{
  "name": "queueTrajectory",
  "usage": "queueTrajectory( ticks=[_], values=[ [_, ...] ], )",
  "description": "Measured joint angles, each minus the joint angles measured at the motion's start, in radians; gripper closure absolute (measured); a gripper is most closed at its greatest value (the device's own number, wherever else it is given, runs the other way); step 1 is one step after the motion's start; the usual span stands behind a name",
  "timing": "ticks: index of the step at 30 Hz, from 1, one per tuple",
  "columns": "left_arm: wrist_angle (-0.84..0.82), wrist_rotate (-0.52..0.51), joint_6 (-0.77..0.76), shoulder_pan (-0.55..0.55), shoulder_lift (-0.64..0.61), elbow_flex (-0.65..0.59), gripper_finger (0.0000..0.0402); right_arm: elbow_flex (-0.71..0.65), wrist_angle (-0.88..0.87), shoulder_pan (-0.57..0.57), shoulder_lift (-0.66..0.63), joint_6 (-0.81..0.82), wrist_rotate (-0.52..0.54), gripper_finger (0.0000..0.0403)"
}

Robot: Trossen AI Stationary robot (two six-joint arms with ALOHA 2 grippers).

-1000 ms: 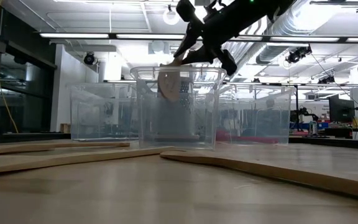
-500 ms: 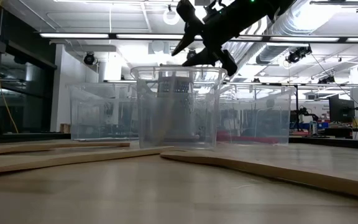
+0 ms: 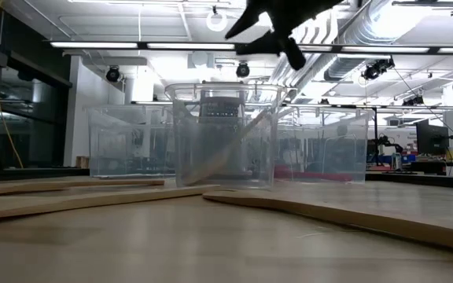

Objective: Pick & Place Kitchen Items
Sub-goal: Put the brown serving spoon into the middle transparent bin

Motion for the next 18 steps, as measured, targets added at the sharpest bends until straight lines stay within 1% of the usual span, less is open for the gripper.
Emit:
queueTrajectory(
  ticks=[6,10,12,14,18],
  values=[
    [0.0,0.0,0.0,0.0,0.0,0.0,0.0313,0.0,-0.175,0.002,-0.112,0.069,-0.14,0.0243],
    [-0.021,0.0,0.0,0.0,0.0,0.0,0.0313,0.001,-0.247,0.003,-0.172,0.107,-0.246,0.0243],
    [-0.035,0.0,0.0,0.0,0.0,0.0,0.0313,0.0,-0.248,0.008,-0.193,0.116,-0.3,0.0243],
    [-0.048,0.001,0.0,0.0,0.0,0.0,0.0313,0.0,-0.248,0.022,-0.212,0.122,-0.327,0.0243],
    [-0.044,0.021,-0.02,0.0,-0.001,0.0,0.0313,0.0,-0.243,0.067,-0.237,0.127,-0.352,0.0243]
  ],
)
